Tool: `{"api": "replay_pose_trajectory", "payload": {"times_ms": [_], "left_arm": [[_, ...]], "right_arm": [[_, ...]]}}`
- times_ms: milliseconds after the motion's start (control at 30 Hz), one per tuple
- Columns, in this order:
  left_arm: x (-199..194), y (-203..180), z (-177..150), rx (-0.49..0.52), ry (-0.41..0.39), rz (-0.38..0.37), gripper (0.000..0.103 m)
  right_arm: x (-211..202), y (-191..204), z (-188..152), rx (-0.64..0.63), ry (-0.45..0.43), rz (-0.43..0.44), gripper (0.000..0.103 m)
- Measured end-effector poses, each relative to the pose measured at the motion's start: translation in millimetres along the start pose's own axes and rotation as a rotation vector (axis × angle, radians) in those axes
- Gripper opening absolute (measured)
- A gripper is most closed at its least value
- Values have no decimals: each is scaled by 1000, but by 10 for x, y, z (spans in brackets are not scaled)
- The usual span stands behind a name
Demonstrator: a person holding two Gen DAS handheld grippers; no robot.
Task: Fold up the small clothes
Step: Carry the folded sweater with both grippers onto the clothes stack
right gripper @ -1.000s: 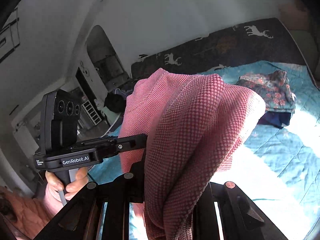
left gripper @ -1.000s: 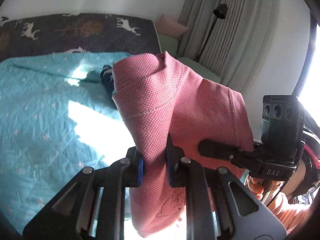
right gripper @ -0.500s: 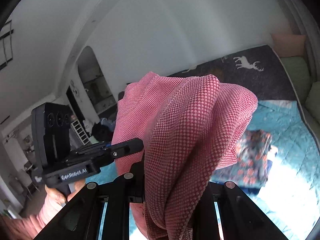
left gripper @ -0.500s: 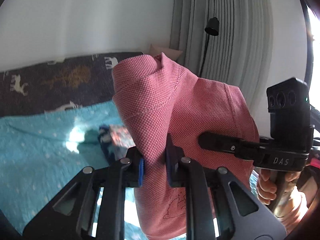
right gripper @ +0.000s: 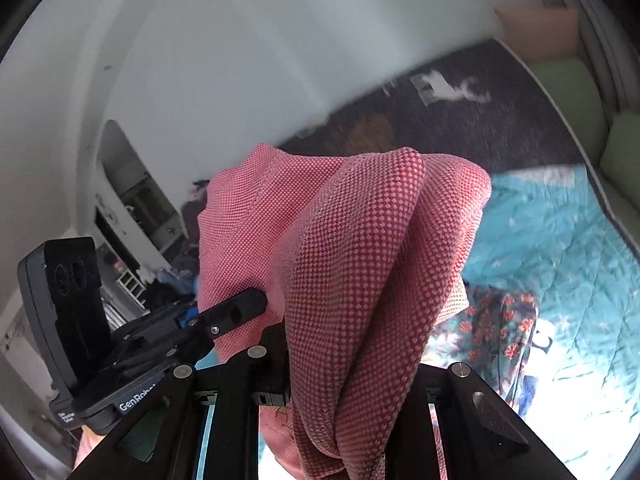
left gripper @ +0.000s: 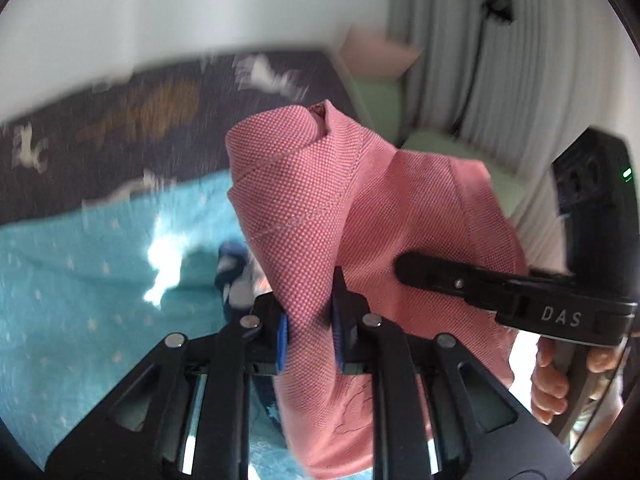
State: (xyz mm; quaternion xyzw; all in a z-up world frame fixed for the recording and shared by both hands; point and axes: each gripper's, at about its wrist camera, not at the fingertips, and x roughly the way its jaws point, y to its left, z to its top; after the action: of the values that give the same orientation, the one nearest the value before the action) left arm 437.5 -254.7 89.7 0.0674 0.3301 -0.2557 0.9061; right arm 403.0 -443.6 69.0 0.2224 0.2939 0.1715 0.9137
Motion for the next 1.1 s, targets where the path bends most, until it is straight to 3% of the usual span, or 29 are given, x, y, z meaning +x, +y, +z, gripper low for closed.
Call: {"api": "replay_pose_trajectory", "payload": {"times_ms": [100,167,300,500,667,800,967,1033,1100], "left_arm": [[678,102,-228,26,100,136,19],[975,117,-405,61,135,181,20],[1056,17,-652,189,56,235,19],[1091,79,-569,143,78,213,19],[1114,75,-564,146,73,218,19],[1082,81,-542,141,50,249,35],[988,195,-545,106,67,242,39],[894,232,-539,54,62,205,39],[814,237,-531,3,56,161,39]], "right_arm": [[659,-389,-49,27,88,-147,23],[933,-580,-147,56,103,-251,28],[1146,-855,-261,92,118,-277,45],[1000,-934,-267,85,111,-306,54],[802,-727,-270,27,96,-415,64],[588,-668,-239,-2,82,-471,69],[193,-660,-167,41,-29,-606,69],[63,-622,-161,64,-43,-563,67],[5,-455,-214,38,-32,-454,61]]}}
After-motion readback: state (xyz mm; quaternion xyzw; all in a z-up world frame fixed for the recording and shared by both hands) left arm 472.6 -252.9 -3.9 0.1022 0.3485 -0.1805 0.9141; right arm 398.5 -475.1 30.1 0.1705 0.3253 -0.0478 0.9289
